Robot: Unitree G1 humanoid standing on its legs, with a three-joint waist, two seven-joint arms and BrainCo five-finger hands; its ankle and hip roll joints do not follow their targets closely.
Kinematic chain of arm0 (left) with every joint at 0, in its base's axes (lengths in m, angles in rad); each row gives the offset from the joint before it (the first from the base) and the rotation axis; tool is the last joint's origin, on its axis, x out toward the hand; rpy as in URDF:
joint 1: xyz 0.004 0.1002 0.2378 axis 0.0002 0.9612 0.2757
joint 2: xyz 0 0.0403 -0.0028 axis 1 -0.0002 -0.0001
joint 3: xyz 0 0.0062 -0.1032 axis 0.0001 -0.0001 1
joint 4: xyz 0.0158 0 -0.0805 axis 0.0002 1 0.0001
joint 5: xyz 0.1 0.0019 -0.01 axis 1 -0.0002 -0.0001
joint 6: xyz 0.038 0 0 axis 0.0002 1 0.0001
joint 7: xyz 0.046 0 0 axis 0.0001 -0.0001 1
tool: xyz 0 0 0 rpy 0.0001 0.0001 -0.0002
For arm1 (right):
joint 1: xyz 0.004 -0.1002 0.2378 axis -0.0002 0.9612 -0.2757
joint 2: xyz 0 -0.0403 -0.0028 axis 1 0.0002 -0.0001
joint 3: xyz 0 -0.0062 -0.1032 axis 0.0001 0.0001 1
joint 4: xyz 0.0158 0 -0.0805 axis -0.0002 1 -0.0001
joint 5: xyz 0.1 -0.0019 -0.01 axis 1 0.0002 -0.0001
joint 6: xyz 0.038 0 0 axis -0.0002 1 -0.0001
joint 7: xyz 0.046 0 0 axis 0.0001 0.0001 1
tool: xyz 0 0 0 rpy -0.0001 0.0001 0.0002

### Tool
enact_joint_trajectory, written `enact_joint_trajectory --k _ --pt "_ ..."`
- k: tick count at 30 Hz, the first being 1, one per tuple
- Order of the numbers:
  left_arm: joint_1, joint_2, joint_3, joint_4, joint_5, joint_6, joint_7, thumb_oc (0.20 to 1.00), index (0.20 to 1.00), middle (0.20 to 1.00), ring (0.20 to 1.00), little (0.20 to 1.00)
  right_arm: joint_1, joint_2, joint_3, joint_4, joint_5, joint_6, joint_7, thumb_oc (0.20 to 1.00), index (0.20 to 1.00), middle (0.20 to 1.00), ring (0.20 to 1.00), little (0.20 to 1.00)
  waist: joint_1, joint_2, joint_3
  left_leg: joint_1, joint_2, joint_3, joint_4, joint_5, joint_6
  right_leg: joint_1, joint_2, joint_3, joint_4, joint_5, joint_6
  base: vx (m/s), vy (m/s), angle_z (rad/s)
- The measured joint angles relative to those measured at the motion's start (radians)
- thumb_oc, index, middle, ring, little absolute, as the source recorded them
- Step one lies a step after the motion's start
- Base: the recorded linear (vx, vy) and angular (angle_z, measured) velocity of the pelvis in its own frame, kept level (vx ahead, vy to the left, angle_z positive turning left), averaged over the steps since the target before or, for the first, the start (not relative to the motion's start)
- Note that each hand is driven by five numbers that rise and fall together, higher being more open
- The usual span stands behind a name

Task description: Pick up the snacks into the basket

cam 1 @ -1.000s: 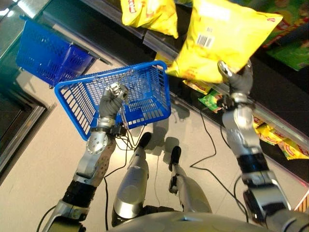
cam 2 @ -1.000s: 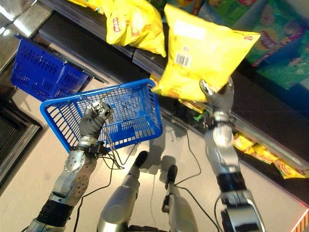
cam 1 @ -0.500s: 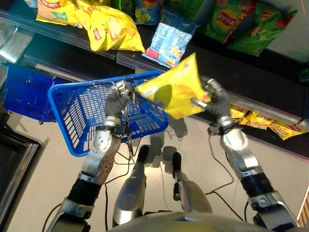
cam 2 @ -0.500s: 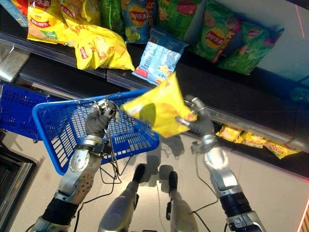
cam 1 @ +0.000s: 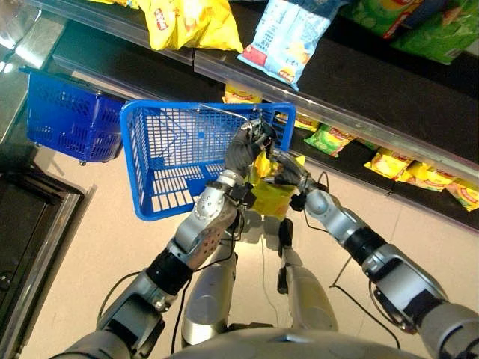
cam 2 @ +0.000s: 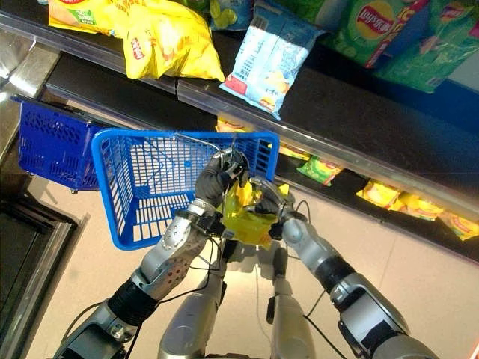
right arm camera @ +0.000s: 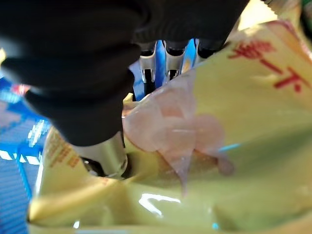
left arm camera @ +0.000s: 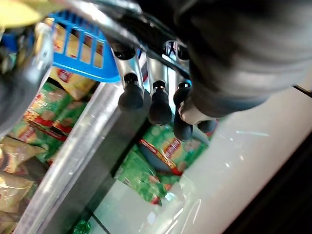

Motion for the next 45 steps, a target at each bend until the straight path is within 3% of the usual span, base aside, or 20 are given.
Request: enact_joint_trajectory --k 10,17,30,31,39,41,45 --pt "-0.039 -0.003 -0.06 0.005 -0.064 0.0 0.003 0.2 0.2 0.2 0.2 0.2 -0.144 0.024 0.047 0.119 -0.035 0.05 -0.04 0.2 0.2 0.2 0.2 0.2 0.037 0.001 0.026 -0.027 -0.006 -0.009 0.006 0.002 0.001 -0.03 -0.006 -0.011 0.022 -0.013 0.006 -0.01 -0.004 0.04" --pt "-0.087 -0.009 -0.177 0.008 -0.127 0.002 0.002 0.2 0.2 0.2 0.2 0.2 -0.312 0.06 0.051 0.241 -0.013 0.069 -0.058 0.2 0.2 0.2 0.2 0.2 0.063 0.006 0.031 -0.042 -0.014 -0.032 0.022 0.002 0.001 -0.033 -0.006 -0.03 0.028 -0.018 0.006 -0.01 -0.009 0.09" --pt "-0.109 -0.007 -0.181 0.008 -0.16 0.003 0.0 0.2 0.2 0.2 0.2 0.2 -0.385 0.096 0.052 0.313 0.107 0.092 -0.079 0.2 0.2 0.2 0.2 0.2 0.087 0.006 0.035 -0.06 -0.02 -0.041 0.025 0.005 0.002 -0.057 -0.013 -0.036 0.058 -0.036 0.01 0.0 -0.002 0.02" --pt "-0.109 -0.007 -0.182 0.008 -0.16 0.003 0.0 0.2 0.2 0.2 0.2 0.2 -0.392 0.107 0.052 0.337 0.111 0.094 -0.08 1.0 1.0 1.0 1.0 1.0 0.087 0.006 0.036 -0.06 -0.021 -0.042 0.025 0.005 0.002 -0.057 -0.013 -0.036 0.059 -0.036 0.01 0.0 0.0 0.0" --pt "-0.109 -0.003 -0.168 0.008 -0.159 0.019 0.002 0.2 0.2 0.2 0.2 0.2 -0.378 0.121 0.044 0.352 0.171 0.108 -0.078 1.0 1.0 1.0 1.0 1.0 0.084 -0.002 0.04 -0.05 -0.021 -0.04 0.03 0.005 0.002 -0.048 -0.013 -0.035 0.065 -0.036 0.01 0.0 0.004 0.0" --pt "-0.109 0.001 -0.148 0.008 -0.156 0.019 0.002 0.2 0.2 0.2 0.2 0.2 -0.337 0.103 0.032 0.269 0.186 0.114 -0.078 1.0 1.0 1.0 1.0 1.0 0.079 -0.009 0.043 -0.047 -0.019 -0.034 0.032 0.005 0.002 -0.05 -0.012 -0.032 0.073 -0.036 0.01 0.02 0.037 -0.04" --pt "-0.062 0.021 0.023 0.008 -0.113 0.02 0.036 0.2 0.2 0.2 0.2 0.2 -0.127 0.036 -0.031 -0.094 0.193 0.107 -0.077 1.0 1.0 1.0 1.0 1.0 0.044 -0.043 0.058 -0.031 -0.019 -0.023 0.034 0.003 -0.001 -0.04 -0.013 -0.026 0.08 -0.036 0.011 0.04 0.035 -0.06"
